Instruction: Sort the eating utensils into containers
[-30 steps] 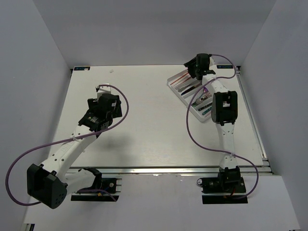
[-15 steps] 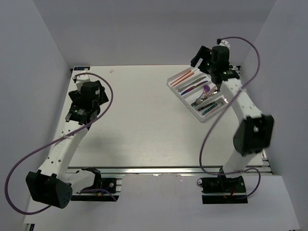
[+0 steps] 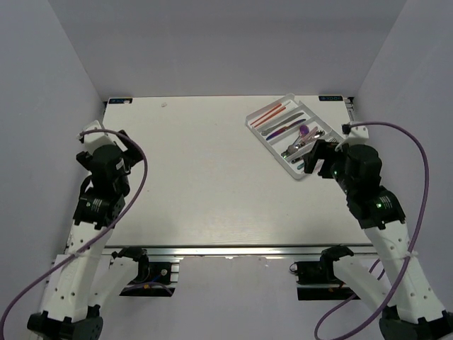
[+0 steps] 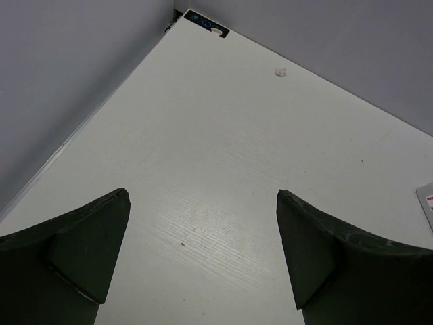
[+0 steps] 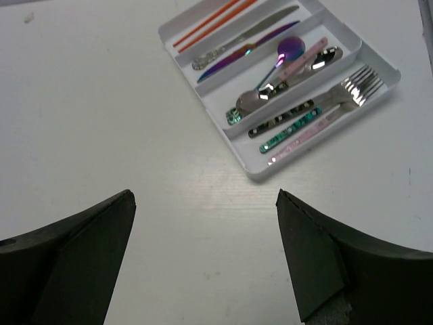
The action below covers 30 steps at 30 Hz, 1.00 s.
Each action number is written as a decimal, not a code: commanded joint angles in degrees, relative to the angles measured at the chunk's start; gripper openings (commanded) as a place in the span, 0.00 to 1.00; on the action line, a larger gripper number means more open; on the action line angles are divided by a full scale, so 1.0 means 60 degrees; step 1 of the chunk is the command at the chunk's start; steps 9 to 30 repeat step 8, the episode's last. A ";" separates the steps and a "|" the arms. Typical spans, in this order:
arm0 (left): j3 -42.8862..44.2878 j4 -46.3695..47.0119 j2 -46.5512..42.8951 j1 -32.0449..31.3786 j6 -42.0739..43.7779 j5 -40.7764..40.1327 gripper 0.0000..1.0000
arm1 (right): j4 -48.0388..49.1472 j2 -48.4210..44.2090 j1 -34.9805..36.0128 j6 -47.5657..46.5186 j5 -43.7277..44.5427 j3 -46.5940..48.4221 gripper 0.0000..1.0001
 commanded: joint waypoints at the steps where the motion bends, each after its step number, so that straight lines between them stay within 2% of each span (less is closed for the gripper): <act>1: -0.0651 -0.0286 -0.0651 0.0035 -0.0039 0.0125 0.98 | -0.0735 -0.0875 -0.0023 -0.0223 -0.0083 -0.0680 0.89; 5: -0.1399 -0.0198 -0.1237 0.0049 -0.0200 0.0433 0.98 | -0.0092 -0.1901 -0.0008 -0.0443 -0.0377 -0.1443 0.89; 30: -0.1590 -0.0213 -0.1253 0.0035 -0.0244 0.0492 0.98 | -0.0149 -0.1655 -0.0008 -0.0355 -0.0319 -0.1386 0.90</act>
